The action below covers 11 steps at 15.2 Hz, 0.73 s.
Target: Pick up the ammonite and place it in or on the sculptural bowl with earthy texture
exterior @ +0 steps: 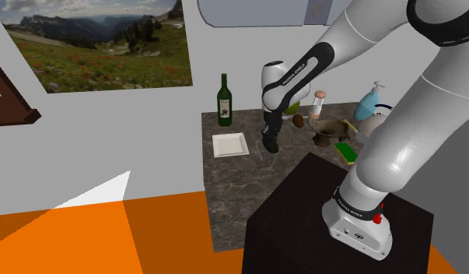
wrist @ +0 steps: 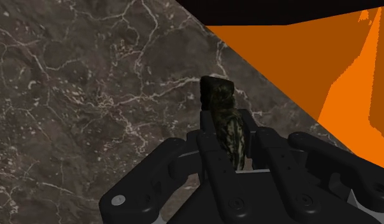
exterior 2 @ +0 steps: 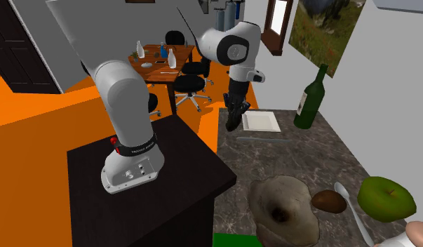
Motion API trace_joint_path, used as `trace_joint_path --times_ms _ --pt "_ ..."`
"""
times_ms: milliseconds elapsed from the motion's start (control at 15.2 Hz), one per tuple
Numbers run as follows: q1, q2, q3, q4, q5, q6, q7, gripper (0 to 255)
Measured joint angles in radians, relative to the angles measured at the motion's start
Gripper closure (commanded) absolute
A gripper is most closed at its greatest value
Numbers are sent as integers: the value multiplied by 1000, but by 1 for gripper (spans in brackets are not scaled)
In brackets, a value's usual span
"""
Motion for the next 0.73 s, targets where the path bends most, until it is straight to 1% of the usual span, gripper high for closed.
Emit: trace_joint_path --times_ms 726 --pt "-2 -137 10 43 -10 -179 8 255"
